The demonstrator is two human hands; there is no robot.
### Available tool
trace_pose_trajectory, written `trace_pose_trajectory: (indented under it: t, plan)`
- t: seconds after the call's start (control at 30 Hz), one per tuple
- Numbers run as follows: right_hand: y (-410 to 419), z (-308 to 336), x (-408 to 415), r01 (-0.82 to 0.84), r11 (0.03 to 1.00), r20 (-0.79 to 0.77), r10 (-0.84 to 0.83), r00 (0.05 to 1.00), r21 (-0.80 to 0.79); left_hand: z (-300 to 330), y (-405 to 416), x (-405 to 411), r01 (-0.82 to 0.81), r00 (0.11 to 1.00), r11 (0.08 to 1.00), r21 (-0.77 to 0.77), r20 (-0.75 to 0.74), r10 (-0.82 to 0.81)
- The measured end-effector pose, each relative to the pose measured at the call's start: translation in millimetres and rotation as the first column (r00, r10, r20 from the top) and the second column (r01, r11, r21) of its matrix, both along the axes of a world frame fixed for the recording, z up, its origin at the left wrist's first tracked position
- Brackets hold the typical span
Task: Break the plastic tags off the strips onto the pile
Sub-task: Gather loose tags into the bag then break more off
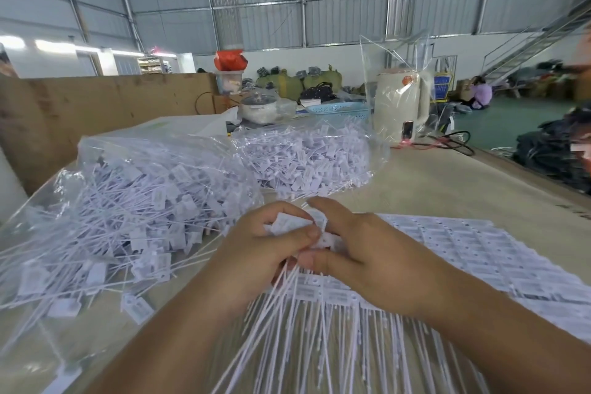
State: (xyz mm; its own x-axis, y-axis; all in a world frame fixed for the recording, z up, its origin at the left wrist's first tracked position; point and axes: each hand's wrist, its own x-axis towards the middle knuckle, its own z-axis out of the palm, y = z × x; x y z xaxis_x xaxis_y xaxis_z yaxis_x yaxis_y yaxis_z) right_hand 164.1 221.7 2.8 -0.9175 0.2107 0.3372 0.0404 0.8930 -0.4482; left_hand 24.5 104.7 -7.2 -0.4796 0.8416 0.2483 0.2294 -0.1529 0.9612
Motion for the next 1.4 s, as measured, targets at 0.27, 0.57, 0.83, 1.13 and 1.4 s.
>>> trace_pose_trajectory:
  t: [0.27,0.57,0.83,1.13,1.4]
  plan:
    - [3.3,2.5,1.5,0.217,0.974,-0.082,-0.211,0.974,0.071,2.2,2.2,2.8,-0.126,0.967,0.989,0.077,0.230,0.105]
    - [-12.9,-0.4,-12.6,0.386,0.922,-0.334,-0.368,0.868,-0.014,3.0,4.9,10.7,-0.391,0.847,0.902,0.181,0.454,0.276]
    - [-1.5,-7.1,-1.4,0.073,0.997,-0.114,-0.075,0.991,-0.022,3.9,-0.6,-4.6,-0.066,0.979,0.998,-0.009,0.195,0.067]
    - [-3.3,-7.8,-1.3,0.061,0.989,0.010,-0.062,0.998,0.131,1.4,-2.8,4.7,-0.060,0.998,0.998,-0.019,-0.018,0.060]
    - [-1.8,-2.3,1.5,0.141,0.982,0.003,-0.142,0.990,0.125,1.8,-2.3,-2.8,-0.083,0.996,0.997,-0.003,0.011,0.083]
